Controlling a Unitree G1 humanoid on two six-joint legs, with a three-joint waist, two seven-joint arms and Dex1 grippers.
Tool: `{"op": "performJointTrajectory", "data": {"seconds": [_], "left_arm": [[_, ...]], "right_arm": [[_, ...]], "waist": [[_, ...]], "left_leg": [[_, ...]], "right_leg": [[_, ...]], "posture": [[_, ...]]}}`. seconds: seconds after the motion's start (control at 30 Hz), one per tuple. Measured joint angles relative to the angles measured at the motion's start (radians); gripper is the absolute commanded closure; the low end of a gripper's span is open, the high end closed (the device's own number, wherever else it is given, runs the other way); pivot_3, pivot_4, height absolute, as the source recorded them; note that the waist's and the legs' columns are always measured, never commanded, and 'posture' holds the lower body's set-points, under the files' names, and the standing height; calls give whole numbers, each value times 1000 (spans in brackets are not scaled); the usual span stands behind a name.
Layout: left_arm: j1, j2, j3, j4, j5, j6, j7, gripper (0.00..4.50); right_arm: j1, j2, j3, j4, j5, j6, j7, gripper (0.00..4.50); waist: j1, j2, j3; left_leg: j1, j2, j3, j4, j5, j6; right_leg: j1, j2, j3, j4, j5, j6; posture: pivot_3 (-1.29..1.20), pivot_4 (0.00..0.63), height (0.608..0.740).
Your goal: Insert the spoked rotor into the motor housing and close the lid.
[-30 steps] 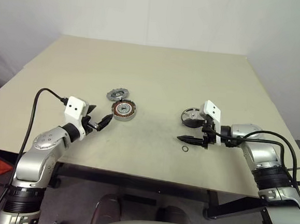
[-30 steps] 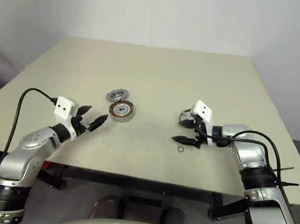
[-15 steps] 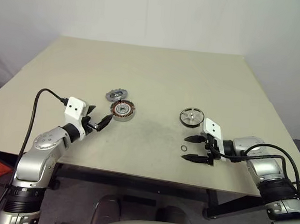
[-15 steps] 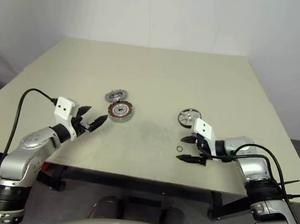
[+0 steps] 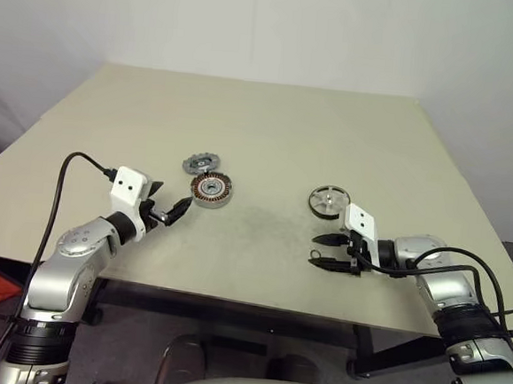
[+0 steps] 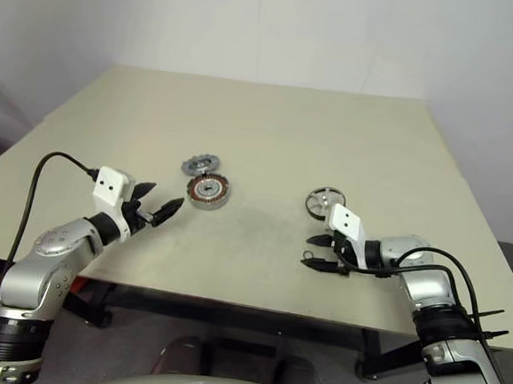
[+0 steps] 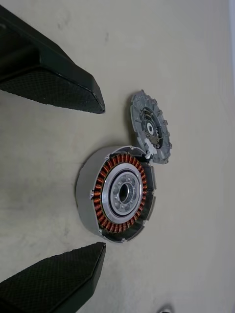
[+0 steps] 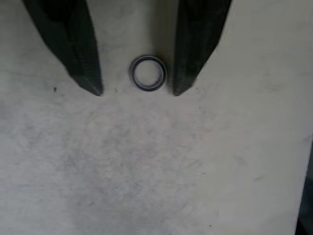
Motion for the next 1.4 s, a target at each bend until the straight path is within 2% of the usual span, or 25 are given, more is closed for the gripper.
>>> {"op": "performJointTrajectory", "data": {"seconds": [0.33,0.6,0.7,0.87,1.0,1.13,1.27,1.4], "left_arm": [[-2,0,0,0,0,0,0,0],[-15,1,-1,6,2,0,-1,0],[-26,3,-4,12,16,-2,2,0],[-65,7,-24,49,73,-21,27,0],[-156,-22,-33,86,85,19,74,0],[-294,-120,-2,128,72,252,227,0],[-365,-199,46,109,12,497,324,0],[-470,-266,152,71,-2,797,441,0]], "right_arm": [[-15,23,-4,-17,38,54,15,1885],[-266,133,-28,-109,116,170,-36,1885],[-313,173,-22,-89,114,163,-41,1885],[-312,195,-3,12,77,89,-36,1885],[-298,210,1,61,68,40,-23,1885],[-299,222,0,106,58,3,-21,1885],[-299,223,0,117,53,-9,-21,1885],[-294,222,-1,114,53,-10,-22,1885]], "waist": [[-3,0,0],[-11,0,0],[-3,0,0],[2,0,0],[0,0,0],[0,0,0],[-2,0,0],[1,0,0]], "left_leg": [[0,0,0,0,0,0],[-2,0,0,0,0,0],[-4,0,0,0,0,0],[-5,0,0,0,0,0],[-4,0,0,0,0,0],[-4,0,0,0,0,0],[-7,0,0,0,0,0],[-14,0,0,1,1,1]], "right_leg": [[-1,0,0,0,0,1],[-2,0,0,0,0,-1],[-4,0,0,0,0,-1],[-4,0,0,0,0,-1],[-4,0,0,1,0,-1],[-4,0,0,1,1,-1],[-7,0,0,1,1,-1],[-14,0,-1,1,1,-1]], "posture": [[0,0,740],[0,0,740],[0,0,740],[0,0,740],[0,0,740],[0,0,740],[0,0,740],[0,0,740]]}}
